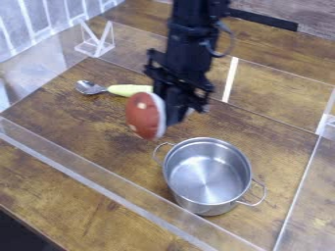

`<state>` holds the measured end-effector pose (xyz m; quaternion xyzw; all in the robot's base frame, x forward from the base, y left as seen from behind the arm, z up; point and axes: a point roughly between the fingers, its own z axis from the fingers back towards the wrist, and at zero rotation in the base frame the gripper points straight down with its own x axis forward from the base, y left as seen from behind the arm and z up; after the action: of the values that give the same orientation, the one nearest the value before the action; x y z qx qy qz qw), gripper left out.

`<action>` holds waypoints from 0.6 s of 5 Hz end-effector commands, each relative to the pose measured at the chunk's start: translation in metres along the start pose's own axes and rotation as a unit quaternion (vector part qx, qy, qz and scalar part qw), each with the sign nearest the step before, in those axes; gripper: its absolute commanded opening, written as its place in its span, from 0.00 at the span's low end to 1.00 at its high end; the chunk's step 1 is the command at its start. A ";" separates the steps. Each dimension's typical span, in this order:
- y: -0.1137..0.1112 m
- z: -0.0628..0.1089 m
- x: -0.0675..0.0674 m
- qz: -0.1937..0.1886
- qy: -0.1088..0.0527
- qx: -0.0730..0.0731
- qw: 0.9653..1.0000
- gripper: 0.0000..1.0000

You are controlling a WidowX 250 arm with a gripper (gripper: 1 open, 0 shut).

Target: Remove the mushroom from the silver pot and put it on the table

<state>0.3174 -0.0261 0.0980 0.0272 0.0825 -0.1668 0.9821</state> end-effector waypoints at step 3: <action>0.063 -0.026 -0.031 0.009 -0.069 -0.016 0.997 0.00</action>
<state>0.3024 0.0400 0.0663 -0.0061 0.0398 -0.1637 0.9857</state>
